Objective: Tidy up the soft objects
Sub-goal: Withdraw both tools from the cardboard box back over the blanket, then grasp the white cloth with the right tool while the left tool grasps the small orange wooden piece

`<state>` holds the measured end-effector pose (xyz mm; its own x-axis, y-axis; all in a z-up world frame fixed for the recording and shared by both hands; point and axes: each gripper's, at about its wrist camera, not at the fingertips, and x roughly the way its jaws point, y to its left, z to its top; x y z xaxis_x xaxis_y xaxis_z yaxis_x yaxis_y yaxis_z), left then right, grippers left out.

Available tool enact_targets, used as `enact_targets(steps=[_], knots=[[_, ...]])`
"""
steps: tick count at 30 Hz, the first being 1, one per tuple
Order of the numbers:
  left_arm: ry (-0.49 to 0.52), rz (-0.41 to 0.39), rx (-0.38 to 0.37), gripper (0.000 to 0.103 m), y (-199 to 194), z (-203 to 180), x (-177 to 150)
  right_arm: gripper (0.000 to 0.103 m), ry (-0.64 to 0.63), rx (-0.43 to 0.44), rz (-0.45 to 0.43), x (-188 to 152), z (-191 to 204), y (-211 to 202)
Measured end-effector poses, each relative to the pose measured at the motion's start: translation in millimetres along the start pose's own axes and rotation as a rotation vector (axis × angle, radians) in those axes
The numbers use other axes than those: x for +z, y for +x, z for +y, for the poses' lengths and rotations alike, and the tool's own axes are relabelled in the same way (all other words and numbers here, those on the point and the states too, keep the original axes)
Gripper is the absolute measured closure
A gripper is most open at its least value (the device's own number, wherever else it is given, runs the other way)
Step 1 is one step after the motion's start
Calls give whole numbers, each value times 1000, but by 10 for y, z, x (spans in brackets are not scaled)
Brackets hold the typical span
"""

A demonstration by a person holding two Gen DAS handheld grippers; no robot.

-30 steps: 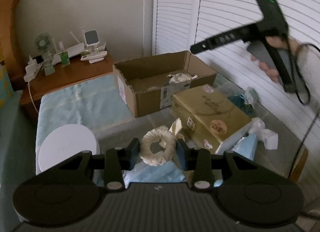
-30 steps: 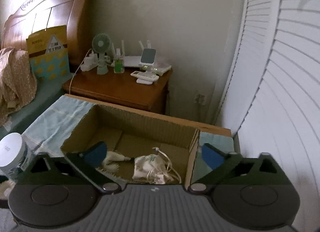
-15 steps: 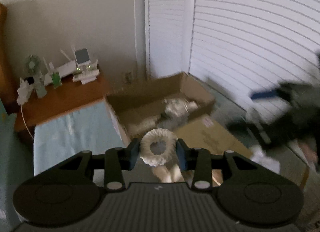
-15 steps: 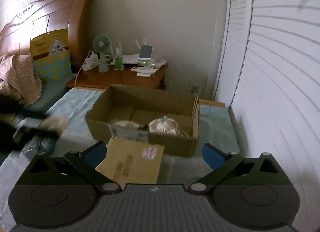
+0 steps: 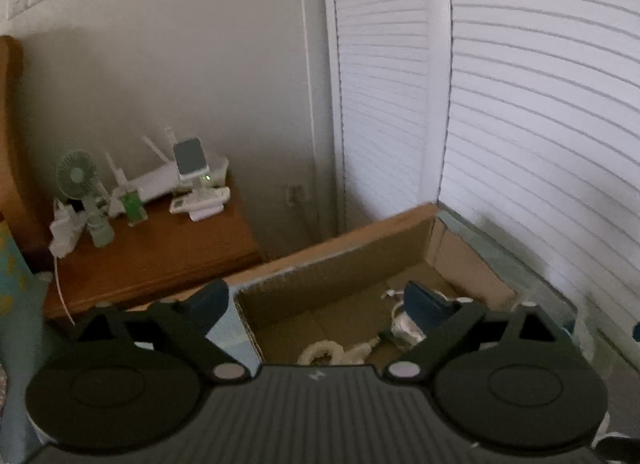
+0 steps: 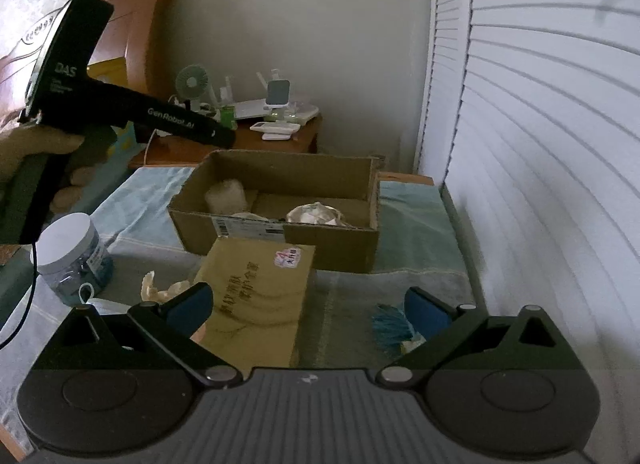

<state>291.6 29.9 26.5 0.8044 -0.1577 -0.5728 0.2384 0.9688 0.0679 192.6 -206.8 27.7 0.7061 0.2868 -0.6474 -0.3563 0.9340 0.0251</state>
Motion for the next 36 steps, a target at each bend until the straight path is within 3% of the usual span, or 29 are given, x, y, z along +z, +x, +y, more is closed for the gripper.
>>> enact_targets(steps=[14, 28, 36], knots=[[21, 30, -34, 5, -673, -115, -413, 0, -11, 18, -22, -72, 65, -206], [-4, 111, -87, 5, -1251, -353, -1368, 0, -39, -6, 23, -483, 191, -491], [-7, 152, -45, 5, -1351, -433, -1926, 0, -36, -24, 47, -665, 174, -571]])
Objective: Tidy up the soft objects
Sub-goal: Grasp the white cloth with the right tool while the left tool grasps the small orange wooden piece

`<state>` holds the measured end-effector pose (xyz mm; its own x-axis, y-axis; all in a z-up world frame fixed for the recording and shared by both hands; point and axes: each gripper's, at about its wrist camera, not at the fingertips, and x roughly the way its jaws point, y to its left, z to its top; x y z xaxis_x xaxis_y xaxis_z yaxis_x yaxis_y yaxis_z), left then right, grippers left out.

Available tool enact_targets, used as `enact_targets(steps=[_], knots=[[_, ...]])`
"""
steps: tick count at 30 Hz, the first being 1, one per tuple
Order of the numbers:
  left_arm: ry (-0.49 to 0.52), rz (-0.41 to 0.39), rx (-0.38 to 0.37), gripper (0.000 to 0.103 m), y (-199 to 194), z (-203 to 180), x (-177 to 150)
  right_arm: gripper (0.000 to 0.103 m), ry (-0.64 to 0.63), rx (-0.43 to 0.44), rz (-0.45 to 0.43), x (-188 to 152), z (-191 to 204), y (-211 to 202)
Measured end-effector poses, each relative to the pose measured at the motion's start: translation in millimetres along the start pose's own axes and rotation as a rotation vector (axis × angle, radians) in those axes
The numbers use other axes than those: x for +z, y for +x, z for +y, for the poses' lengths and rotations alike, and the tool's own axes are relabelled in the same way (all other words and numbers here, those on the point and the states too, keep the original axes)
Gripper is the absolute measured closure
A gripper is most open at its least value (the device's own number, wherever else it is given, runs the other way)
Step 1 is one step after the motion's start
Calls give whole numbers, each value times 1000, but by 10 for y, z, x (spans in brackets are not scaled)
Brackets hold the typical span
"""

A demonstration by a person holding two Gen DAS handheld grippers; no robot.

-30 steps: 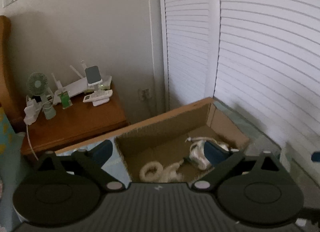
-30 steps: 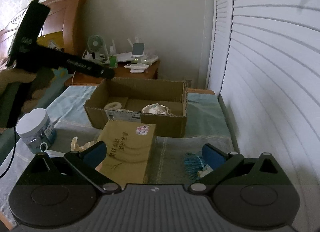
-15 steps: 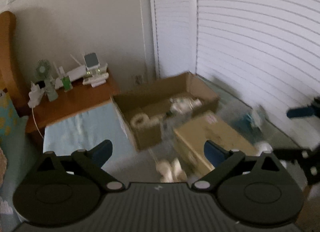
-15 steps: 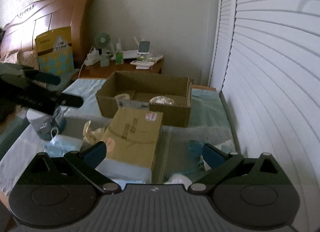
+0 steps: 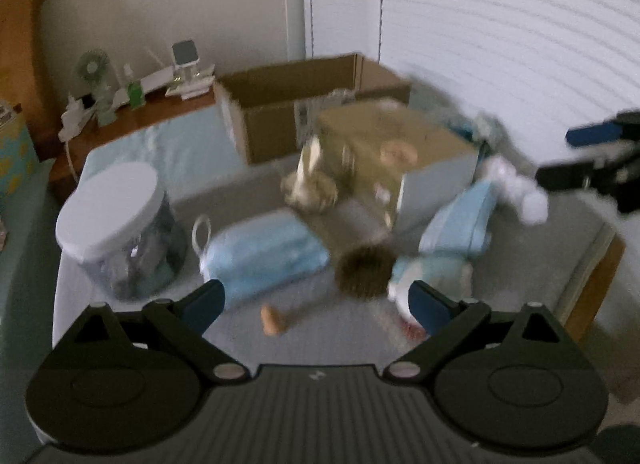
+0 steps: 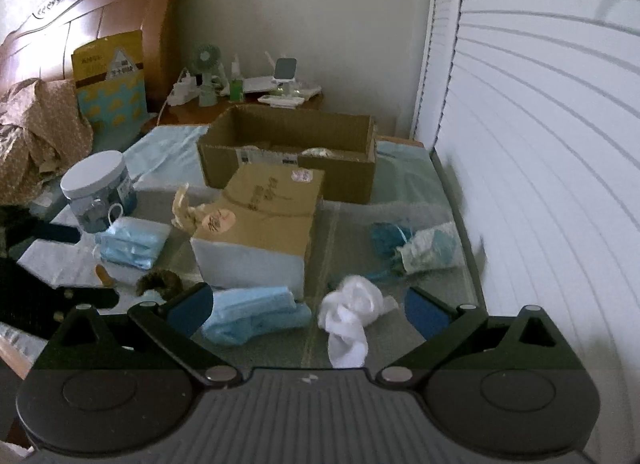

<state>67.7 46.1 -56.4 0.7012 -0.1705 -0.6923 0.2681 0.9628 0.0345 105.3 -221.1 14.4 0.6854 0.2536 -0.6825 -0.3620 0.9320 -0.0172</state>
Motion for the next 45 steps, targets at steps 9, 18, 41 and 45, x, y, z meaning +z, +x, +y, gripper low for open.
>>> enact_targets(steps=[9, 18, 41, 45], knots=[[-17, -23, -63, 6, -38, -14, -135, 0, 29, -12, 46, -147, -58, 69], [10, -13, -170, 6, 105, -9, -56, 0, 41, -15, 68, -128, -80, 165], [-174, -14, 86, 46, 149, 324, -284, 0, 58, -56, 99, -164, -215, 306], [-201, -20, 103, 54, 156, 300, -266, 0, 66, -67, 108, -215, -272, 363]])
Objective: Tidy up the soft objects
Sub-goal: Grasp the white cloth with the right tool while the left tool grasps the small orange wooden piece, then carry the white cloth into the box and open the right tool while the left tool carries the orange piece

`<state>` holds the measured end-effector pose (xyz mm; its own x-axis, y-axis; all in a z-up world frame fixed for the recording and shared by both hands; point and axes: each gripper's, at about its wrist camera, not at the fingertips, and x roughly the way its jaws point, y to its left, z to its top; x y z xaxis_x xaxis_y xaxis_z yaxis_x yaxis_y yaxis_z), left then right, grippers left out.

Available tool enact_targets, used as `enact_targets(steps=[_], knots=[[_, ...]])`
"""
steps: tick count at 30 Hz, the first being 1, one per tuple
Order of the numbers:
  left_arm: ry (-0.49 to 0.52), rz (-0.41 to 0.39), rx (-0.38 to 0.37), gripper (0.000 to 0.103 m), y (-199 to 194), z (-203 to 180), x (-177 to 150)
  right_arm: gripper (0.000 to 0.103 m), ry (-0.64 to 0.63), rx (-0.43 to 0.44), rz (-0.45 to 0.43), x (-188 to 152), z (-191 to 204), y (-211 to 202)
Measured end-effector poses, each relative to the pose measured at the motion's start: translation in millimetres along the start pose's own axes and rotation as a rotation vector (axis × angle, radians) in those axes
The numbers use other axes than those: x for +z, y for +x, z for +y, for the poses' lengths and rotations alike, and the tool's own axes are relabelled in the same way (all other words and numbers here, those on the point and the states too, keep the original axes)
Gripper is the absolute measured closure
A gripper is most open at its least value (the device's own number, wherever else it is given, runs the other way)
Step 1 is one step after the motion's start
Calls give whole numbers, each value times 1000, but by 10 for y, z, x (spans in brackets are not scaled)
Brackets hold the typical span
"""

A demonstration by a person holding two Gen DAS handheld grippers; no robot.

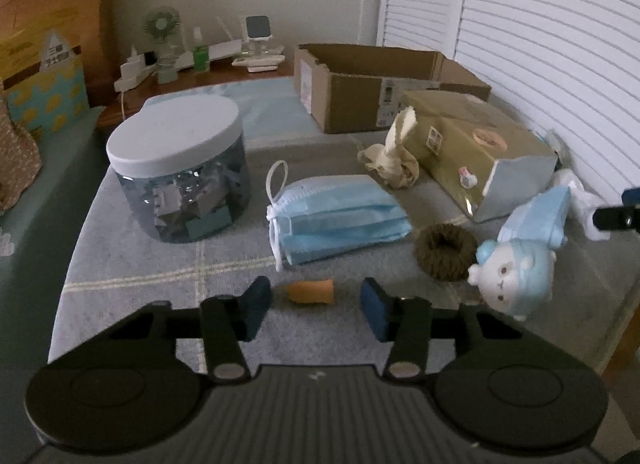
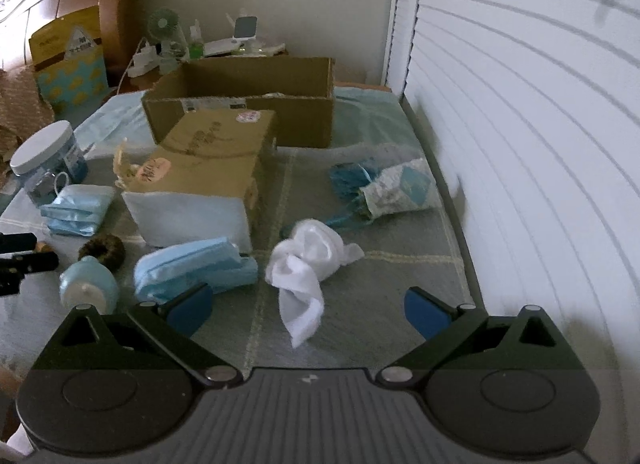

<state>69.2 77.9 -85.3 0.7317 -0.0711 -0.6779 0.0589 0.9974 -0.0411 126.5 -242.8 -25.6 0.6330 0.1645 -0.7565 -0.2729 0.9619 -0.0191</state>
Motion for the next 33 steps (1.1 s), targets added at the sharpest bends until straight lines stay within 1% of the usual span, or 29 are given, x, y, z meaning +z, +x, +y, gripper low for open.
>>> enact_targets(steps=[2, 6, 15, 20, 23, 24, 25, 33], knots=[[2, -7, 12, 54, 10, -22, -7, 2, -1, -5, 3, -22, -24, 36], [-4, -10, 27, 56, 27, -51, 1, 15, -7, -3, 5, -29, -43, 105], [-17, -4, 47, 57, 32, -81, 14, 28, -46, -5, 19, 31, -37, 359], [-18, -1, 48, 61, 29, -100, 21, 33, -56, -2, 10, 74, -32, 457], [-16, -2, 42, 66, 25, -116, 21, 41, -70, -9, 0, 95, -16, 470], [-14, -1, 41, 68, 25, -123, 24, 48, -75, -9, -3, 101, -12, 468], [-12, 0, 39, 70, 25, -128, 26, 50, -78, -7, -8, 106, -8, 461], [3, 8, 18, 79, 24, -113, 41, 50, -74, -8, -15, 113, -2, 397]])
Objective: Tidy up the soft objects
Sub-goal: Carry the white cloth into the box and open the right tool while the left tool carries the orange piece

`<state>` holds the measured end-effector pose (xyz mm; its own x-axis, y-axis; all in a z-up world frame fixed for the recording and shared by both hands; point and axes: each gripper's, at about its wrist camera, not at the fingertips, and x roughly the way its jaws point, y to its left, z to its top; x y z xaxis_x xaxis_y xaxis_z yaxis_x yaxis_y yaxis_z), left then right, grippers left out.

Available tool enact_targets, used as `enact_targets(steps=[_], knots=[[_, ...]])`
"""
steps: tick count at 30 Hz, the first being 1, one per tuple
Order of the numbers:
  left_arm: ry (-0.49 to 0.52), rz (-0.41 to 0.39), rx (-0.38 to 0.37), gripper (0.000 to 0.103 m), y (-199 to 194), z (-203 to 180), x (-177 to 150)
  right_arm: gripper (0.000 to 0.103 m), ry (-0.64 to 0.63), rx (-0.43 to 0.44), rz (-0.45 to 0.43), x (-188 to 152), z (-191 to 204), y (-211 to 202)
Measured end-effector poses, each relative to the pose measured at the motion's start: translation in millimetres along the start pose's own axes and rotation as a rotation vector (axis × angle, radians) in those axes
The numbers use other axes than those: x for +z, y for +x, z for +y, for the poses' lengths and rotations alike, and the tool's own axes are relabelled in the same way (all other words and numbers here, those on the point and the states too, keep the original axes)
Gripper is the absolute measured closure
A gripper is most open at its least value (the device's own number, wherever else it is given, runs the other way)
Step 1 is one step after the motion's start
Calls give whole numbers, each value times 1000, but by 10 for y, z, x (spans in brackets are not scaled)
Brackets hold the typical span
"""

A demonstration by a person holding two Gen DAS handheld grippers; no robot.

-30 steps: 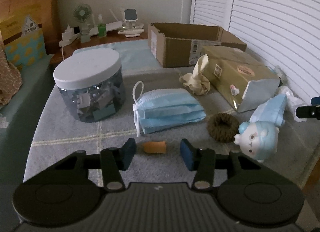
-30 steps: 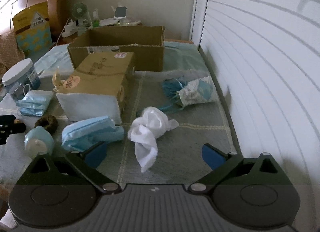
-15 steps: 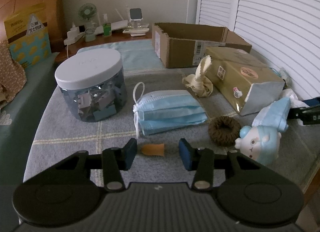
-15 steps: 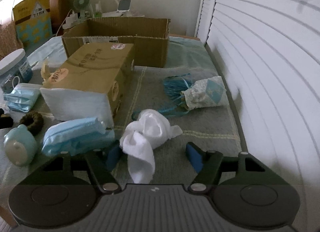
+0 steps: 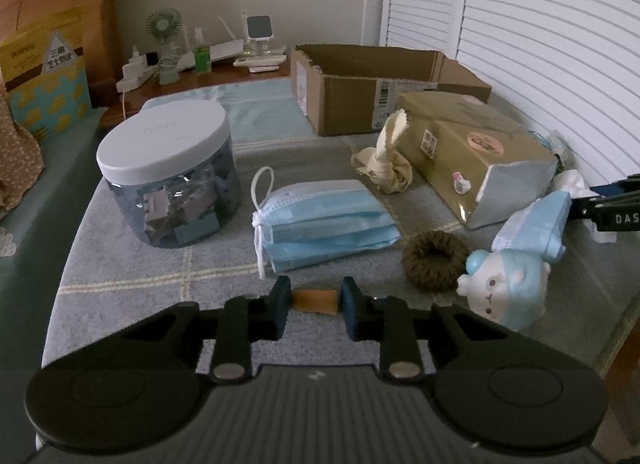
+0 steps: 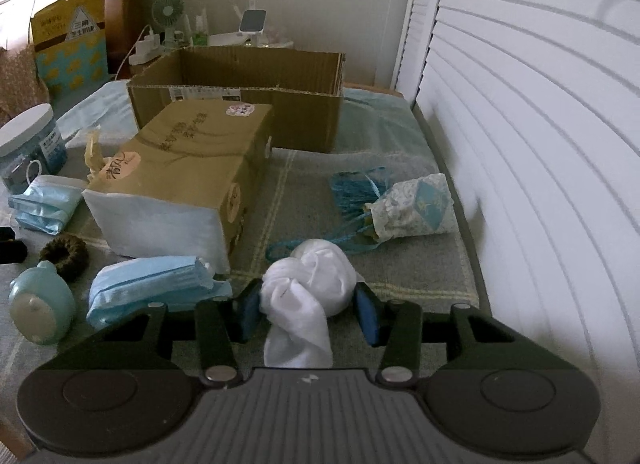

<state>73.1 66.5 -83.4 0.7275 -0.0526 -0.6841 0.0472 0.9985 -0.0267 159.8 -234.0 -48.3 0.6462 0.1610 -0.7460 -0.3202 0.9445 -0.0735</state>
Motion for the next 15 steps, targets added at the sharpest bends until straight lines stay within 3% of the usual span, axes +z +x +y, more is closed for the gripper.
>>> enact_targets(steps=[15], knots=[[106, 25, -74, 80, -166, 53, 123, 50, -26, -20, -32, 90, 10, -358]])
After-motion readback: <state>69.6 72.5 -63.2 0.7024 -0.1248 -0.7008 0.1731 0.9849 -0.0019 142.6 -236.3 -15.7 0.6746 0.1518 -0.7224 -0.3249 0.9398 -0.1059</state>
